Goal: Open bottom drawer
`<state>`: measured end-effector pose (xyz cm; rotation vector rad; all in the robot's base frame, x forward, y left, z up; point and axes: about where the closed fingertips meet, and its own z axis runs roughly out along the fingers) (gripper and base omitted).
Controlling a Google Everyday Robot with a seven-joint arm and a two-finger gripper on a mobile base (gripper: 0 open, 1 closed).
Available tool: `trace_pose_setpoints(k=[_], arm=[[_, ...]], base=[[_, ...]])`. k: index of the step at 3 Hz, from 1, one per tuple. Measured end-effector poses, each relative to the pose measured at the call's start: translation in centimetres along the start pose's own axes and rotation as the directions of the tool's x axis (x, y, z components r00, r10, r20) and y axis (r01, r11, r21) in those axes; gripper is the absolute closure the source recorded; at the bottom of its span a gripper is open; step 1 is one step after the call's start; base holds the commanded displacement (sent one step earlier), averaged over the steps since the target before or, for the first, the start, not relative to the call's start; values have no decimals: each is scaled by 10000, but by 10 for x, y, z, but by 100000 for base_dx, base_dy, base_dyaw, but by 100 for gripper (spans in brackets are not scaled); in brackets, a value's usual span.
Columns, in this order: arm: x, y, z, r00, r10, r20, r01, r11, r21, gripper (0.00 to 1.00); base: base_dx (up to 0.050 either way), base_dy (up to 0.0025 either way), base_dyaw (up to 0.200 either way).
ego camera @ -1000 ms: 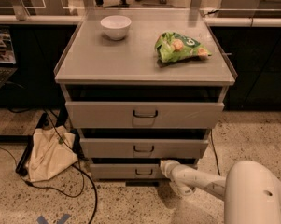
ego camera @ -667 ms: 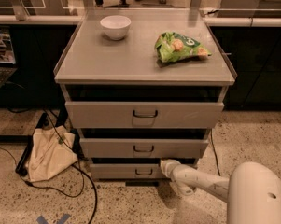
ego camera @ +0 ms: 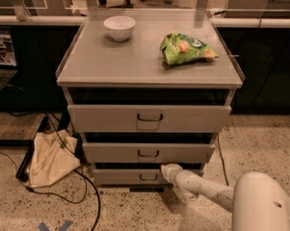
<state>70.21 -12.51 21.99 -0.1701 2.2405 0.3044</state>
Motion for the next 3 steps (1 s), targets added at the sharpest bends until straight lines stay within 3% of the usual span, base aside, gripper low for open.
trace_pose_setpoints(k=[3], arm=[[17,-5,23,9936,-483,-1025,505,9985,191,100]], base=[[0,0,0]])
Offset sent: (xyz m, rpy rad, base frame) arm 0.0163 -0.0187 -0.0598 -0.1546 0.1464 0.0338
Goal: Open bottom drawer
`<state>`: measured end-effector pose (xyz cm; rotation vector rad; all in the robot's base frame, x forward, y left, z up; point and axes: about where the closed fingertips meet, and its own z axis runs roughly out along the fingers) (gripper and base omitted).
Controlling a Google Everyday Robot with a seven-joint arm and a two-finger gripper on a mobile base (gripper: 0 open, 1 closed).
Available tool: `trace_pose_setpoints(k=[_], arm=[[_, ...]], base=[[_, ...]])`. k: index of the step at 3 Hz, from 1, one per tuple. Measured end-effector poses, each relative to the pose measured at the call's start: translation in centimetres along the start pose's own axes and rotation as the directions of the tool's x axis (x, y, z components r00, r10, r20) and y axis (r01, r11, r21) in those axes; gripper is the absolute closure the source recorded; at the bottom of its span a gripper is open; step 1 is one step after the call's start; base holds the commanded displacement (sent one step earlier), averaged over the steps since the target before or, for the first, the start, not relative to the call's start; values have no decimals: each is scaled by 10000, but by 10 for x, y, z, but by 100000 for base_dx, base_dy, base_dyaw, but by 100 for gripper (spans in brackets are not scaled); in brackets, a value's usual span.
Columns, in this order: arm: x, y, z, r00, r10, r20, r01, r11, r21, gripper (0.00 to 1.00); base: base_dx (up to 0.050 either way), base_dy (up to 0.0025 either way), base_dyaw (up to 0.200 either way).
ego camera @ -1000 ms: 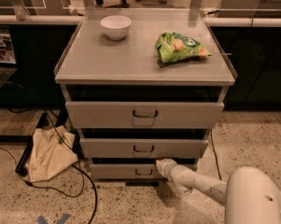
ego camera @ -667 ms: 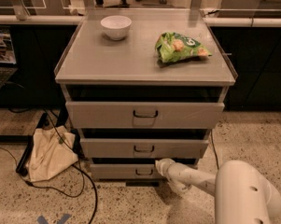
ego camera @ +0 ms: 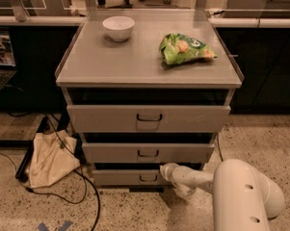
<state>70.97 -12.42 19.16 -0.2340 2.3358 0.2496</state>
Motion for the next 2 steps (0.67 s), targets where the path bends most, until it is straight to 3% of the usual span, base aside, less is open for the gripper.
trace_pose_setpoints(k=[2], arm=[[4,-5,-3,9997,-15,-252,17,10000,91,100]], base=[[0,0,0]])
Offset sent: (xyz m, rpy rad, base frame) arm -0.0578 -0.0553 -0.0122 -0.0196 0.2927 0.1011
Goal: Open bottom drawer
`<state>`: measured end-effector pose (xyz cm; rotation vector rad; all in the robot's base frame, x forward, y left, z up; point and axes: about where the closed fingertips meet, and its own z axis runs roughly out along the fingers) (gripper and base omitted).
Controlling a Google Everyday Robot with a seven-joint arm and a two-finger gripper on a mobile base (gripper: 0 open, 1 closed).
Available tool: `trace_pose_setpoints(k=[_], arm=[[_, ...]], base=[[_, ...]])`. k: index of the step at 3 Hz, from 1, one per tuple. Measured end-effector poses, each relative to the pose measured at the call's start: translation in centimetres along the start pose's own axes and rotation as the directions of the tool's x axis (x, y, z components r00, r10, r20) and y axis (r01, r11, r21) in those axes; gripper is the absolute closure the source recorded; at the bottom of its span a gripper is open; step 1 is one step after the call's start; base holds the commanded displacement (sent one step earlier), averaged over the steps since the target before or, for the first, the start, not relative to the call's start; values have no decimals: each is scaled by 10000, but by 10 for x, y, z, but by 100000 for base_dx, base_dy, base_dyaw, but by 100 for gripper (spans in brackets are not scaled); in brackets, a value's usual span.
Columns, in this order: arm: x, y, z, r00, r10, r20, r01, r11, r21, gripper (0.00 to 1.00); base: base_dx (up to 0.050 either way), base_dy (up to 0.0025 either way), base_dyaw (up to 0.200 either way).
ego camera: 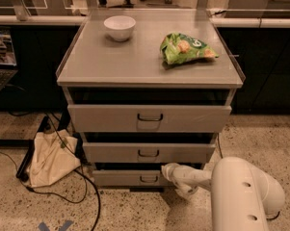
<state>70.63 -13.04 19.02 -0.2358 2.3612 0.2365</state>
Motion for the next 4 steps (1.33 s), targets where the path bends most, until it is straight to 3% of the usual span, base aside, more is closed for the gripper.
trace_pose_setpoints(k=[1,2,3,4], arm=[[11,-8,-13,9965,96,-835,-120,9995,-288,100],[19,-17,-38,9785,313,-2037,-481,9958,-778,100],[21,-19,-54,9599,460,-2764,-810,9898,-1168,100],[24,-15,-54,9568,386,-2882,-802,9877,-1339,100]], base=[[0,0,0],[0,0,0],[0,0,0],[0,0,0]])
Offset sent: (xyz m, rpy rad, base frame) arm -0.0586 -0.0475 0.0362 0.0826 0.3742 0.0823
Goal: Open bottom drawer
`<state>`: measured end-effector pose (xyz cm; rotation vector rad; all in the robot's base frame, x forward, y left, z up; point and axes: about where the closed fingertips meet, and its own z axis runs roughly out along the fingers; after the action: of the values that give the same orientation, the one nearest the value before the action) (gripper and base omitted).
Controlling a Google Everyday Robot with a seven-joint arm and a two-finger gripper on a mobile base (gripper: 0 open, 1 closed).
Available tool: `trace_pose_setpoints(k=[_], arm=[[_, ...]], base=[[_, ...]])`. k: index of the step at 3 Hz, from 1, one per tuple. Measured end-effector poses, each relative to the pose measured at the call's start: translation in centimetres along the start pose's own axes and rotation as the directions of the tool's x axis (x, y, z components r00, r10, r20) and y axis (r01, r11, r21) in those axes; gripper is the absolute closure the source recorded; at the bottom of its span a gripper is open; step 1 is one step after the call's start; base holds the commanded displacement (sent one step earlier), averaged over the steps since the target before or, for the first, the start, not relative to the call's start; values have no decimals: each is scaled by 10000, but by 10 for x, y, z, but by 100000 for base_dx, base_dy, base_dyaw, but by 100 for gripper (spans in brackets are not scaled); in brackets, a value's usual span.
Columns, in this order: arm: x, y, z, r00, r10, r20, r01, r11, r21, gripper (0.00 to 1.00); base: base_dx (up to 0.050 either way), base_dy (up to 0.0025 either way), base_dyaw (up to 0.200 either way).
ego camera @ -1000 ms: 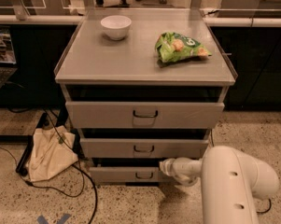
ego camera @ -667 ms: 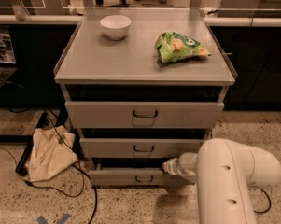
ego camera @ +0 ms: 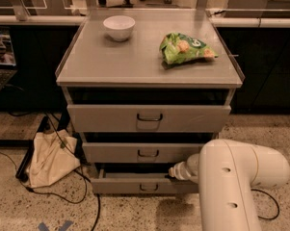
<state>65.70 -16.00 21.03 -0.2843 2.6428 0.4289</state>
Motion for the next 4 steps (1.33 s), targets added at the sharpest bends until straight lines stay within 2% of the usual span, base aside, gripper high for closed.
trace_pose_setpoints(k=[1,3,4], arm=[[-4,0,21,10000,61,-14,-61,9999,108,100],[3,2,30,9994,97,-341,-92,9999,145,100],[24,-7,35,9957,405,-838,-389,9990,207,100]], base=[[0,0,0],[0,0,0],[0,0,0]])
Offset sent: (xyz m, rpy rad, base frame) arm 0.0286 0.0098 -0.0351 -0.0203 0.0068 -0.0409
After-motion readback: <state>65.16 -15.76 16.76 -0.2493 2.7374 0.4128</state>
